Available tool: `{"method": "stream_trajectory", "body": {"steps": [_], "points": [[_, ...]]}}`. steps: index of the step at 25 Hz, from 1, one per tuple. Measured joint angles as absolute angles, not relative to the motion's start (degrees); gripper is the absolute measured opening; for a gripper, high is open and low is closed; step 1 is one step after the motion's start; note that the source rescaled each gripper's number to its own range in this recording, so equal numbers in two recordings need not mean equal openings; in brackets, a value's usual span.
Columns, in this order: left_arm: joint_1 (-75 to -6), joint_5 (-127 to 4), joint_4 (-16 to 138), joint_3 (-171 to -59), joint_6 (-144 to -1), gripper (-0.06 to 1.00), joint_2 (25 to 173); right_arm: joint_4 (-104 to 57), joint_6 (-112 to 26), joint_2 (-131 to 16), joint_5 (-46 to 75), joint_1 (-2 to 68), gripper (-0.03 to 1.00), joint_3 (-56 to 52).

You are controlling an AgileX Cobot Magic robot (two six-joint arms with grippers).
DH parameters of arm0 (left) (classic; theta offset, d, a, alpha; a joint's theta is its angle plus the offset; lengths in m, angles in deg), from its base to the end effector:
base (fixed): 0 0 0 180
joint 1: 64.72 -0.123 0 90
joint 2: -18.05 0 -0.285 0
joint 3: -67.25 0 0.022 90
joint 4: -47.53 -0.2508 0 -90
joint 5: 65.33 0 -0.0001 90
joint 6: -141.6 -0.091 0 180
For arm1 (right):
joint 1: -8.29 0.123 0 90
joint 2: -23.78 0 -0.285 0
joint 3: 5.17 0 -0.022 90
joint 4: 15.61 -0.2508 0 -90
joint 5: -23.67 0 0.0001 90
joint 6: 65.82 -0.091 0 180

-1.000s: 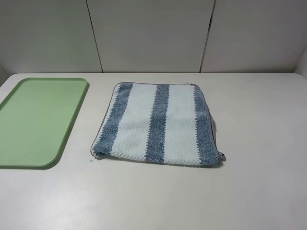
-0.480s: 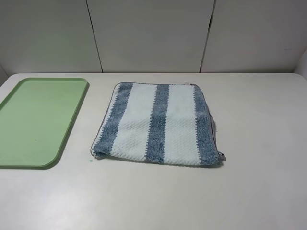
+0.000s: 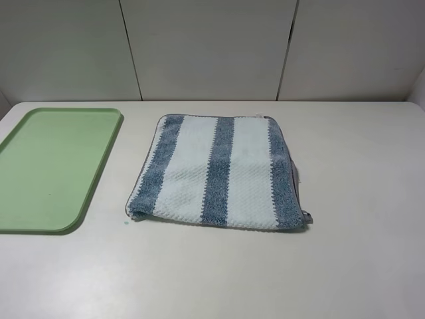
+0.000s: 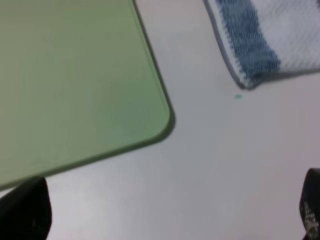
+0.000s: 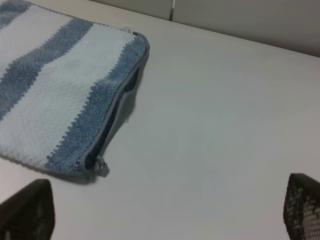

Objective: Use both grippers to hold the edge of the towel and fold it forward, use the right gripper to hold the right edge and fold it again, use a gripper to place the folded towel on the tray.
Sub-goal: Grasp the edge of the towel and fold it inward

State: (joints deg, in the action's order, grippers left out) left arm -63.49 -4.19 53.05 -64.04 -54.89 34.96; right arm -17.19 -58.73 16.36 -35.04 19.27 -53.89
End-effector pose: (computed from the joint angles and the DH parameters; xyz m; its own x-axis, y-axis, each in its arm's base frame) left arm 0.0192 -0.0081 0.2753 -0.5582 0.2501 -0.7911 0.2289 0.9629 0.1428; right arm -0.0044 0.0013 0.2795 -0.3868 -0.1863 -0.9031 -0.2552 0.9628 -0.0893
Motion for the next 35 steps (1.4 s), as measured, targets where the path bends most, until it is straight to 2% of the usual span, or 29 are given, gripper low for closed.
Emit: {"method": "stream_trajectory", "body": {"steps": [4,14,24,35], "points": [[-61.48,-4.19,53.05,-65.36,-56.85,1.0,39.26,-17.21,-58.44,13.98,-35.04,19.27,1.0,-51.95],[-51.09,-3.61,48.31,-68.71,-62.77,1.0,52.02,-17.71,-51.75,-1.93,-33.47,20.0,1.0,-48.14],[-35.74,-1.78,39.44,-71.5,-63.13,0.99,64.22,-17.59,-49.97,-12.62,-33.21,32.86,1.0,-48.04],[-22.72,-1.77,31.35,-71.5,-63.13,0.99,74.46,-12.53,-46.62,-24.5,-32.77,44.92,1.0,-48.04]]}}
